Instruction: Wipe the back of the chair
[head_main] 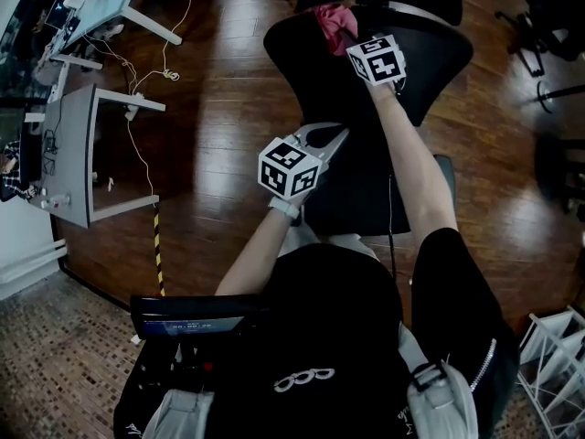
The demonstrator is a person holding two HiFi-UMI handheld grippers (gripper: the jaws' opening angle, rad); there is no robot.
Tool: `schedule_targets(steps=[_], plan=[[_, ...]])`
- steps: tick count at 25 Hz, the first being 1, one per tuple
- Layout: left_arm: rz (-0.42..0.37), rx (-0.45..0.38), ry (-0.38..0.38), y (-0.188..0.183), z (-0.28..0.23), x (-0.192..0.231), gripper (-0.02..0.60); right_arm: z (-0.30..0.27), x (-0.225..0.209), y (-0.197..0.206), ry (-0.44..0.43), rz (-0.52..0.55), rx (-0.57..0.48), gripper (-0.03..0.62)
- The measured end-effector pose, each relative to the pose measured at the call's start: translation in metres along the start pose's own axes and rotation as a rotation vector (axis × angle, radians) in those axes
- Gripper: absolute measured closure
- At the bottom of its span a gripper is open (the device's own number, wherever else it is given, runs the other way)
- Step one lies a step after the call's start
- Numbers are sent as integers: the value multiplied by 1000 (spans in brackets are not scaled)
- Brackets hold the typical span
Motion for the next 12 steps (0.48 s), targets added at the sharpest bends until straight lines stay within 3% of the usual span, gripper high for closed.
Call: schedule_targets(steps=[12], plan=[[-16,11,32,-10,-51,-27,591,65,-103,19,117,-54,-19,549]])
Point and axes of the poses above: the fingertips, and each gripper's own axes: z backward along the fingers, x to its left, y out of its underside, the point moved 6 cm from there along z, backward along the fingers, and after that the axes turned 13 degrees about -z, right-handed, at the moved point
